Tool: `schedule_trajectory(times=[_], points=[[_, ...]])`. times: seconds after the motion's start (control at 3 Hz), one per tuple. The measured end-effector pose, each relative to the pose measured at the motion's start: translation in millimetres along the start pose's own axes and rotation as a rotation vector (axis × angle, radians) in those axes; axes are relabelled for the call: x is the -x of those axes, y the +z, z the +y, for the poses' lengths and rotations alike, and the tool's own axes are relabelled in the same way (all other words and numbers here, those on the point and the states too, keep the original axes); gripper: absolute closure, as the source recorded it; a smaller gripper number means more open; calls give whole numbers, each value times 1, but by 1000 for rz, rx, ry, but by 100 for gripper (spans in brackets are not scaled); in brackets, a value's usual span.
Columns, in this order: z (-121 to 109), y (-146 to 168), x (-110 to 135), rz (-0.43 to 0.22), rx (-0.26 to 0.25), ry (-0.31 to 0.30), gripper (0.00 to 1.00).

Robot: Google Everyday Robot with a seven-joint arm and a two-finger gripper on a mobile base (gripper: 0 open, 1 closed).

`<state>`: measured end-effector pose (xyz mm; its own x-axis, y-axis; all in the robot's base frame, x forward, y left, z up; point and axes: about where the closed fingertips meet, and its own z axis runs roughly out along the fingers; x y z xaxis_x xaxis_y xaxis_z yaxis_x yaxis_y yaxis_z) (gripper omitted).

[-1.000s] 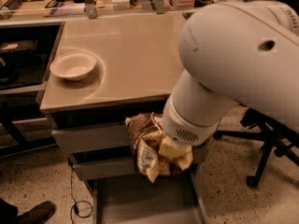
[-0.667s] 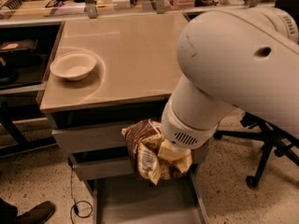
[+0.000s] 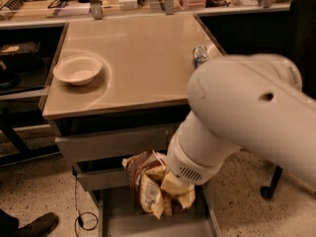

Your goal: Place brown chip bag into bottom drawer

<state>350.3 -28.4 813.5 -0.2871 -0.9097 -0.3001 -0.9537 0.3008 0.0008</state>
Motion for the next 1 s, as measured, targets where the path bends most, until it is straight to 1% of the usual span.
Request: schedule_trajectory(times=[0.33, 0.67, 1.0], points=[[35, 66, -20, -17, 111, 70, 100], [60, 128, -36, -25, 216, 129, 100], [61, 138, -41, -26, 228, 139, 100]])
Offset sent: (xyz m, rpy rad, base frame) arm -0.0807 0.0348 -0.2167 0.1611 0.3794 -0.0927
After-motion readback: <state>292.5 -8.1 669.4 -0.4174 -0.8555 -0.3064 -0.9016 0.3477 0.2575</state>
